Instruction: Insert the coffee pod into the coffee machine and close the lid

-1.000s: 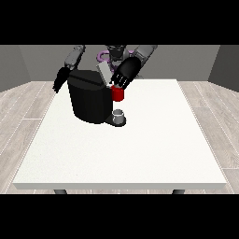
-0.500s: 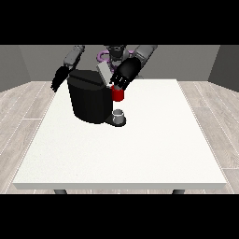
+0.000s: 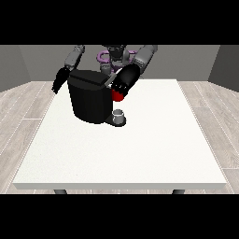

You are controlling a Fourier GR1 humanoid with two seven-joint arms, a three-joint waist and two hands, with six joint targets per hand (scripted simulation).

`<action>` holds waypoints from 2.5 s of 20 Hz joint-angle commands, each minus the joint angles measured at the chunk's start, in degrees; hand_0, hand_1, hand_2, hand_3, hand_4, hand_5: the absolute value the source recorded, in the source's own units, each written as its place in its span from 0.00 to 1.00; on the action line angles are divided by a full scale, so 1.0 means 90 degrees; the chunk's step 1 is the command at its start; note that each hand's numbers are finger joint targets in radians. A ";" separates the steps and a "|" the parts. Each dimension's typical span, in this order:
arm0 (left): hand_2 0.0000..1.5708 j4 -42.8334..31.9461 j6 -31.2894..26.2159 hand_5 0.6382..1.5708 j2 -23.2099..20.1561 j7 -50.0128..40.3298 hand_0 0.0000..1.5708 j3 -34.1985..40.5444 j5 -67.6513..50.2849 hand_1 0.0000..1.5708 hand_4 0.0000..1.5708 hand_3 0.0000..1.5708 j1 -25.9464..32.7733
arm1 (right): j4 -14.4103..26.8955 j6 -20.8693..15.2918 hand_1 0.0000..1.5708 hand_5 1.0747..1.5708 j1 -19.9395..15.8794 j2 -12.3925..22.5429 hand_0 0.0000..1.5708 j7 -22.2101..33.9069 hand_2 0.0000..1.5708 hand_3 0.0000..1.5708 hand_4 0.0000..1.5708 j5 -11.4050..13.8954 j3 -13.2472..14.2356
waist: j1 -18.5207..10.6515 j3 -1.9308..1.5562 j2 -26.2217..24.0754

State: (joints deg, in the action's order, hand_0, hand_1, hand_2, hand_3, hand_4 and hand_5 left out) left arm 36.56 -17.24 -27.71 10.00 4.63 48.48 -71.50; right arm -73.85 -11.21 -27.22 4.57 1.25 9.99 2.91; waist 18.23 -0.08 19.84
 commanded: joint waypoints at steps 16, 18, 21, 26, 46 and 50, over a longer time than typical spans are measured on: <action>0.75 0.0033 0.0715 1.00 0.0070 0.0461 0.78 0.0083 0.0171 0.78 0.00 0.56 -0.0199 | 0.0125 -0.0063 0.00 1.00 -0.0205 0.0003 0.00 -0.0240 0.00 0.00 0.12 0.0050 0.0030 | 0.0043 0.0006 0.0390; 0.68 -0.0008 0.0715 1.00 -0.0153 0.0704 0.69 0.0012 0.0293 0.69 0.00 0.51 -0.0146 | 0.0027 -0.0299 0.00 1.00 -0.0023 -0.0177 0.00 -0.0054 0.00 0.00 0.10 0.0298 -0.0183 | 0.0030 0.0008 0.0323; 0.62 -0.0005 0.0273 1.00 -0.0641 0.0869 0.59 0.0187 0.0176 0.59 0.00 0.44 -0.0592 | 0.0228 0.0040 0.00 1.00 -0.0356 0.0194 0.00 -0.0352 0.00 0.00 0.11 -0.0061 0.0222 | 0.0005 0.0005 0.0577; 0.43 -0.0272 0.0786 1.00 -0.0467 0.0517 0.00 0.0085 0.0509 0.00 0.00 0.34 -0.0389 | -0.0179 -0.0146 0.00 1.00 -0.0143 -0.0127 0.00 0.0147 0.00 0.00 0.10 0.0419 -0.0395 | 0.0350 0.0008 0.0266; 0.05 -0.0072 0.0633 1.00 0.0863 0.0464 0.00 -0.0137 0.0310 0.00 0.00 0.00 0.1302 | 0.0568 0.0032 0.00 1.00 0.1418 -0.0215 0.00 -0.0418 0.00 0.00 0.00 -0.0037 -0.0019 | -0.0865 0.0007 -0.1669; 0.10 -0.0002 0.0462 1.00 0.1452 0.0736 0.00 0.0922 -0.1016 0.00 0.00 0.00 0.1467 | 0.0645 -0.0035 0.00 1.00 0.1565 -0.0162 0.00 -0.0546 0.00 0.00 0.00 -0.0115 0.0159 | -0.1234 0.0017 -0.2140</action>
State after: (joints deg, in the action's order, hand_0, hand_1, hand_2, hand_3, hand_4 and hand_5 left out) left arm 36.13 -12.67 -19.37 14.99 7.15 46.99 -61.18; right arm -68.47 -11.00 -16.06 3.56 -2.29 9.12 4.05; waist 9.52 0.01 4.73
